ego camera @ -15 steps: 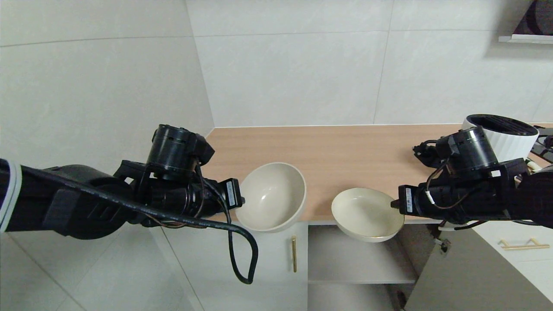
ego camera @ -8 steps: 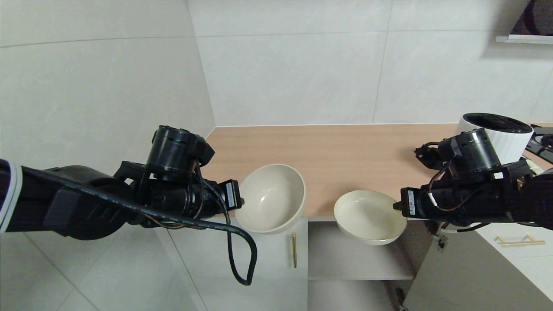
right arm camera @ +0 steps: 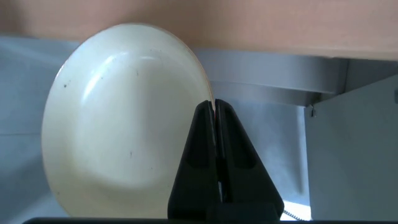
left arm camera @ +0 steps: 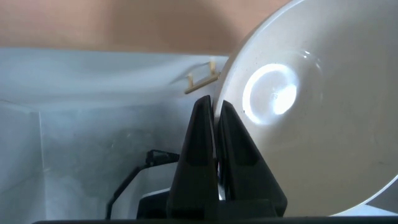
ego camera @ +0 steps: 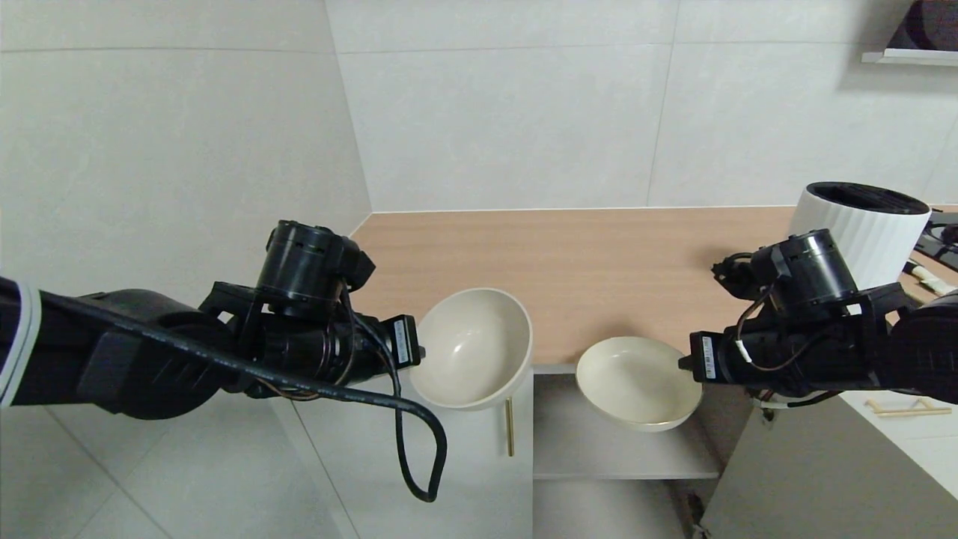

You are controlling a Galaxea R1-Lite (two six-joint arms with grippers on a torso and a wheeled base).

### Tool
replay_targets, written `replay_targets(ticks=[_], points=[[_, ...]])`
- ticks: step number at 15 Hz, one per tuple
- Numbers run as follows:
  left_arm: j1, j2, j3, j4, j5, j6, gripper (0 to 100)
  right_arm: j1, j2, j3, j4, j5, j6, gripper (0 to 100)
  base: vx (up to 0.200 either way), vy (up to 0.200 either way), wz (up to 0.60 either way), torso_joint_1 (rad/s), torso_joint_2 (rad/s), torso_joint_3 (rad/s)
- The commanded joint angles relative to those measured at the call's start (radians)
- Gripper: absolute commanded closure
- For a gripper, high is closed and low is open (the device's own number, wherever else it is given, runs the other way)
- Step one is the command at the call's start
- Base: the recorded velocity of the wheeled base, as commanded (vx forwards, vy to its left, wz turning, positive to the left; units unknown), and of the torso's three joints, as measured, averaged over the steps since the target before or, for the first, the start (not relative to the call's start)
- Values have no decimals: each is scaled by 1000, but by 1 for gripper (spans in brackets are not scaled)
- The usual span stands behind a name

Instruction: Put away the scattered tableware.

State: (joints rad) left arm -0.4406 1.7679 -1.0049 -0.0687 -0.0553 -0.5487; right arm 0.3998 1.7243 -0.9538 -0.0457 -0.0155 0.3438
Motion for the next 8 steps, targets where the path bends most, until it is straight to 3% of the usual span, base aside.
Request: replay_targets(ticks=[1, 8], points=[[0, 7, -1, 0, 2, 0, 100, 1, 6, 0, 0, 0, 0, 100, 0, 0, 0, -198, 471, 271], [0, 8, 0, 0, 2, 0, 100, 10, 8, 21, -2, 3, -26, 100, 0, 0, 0, -206, 491, 281]])
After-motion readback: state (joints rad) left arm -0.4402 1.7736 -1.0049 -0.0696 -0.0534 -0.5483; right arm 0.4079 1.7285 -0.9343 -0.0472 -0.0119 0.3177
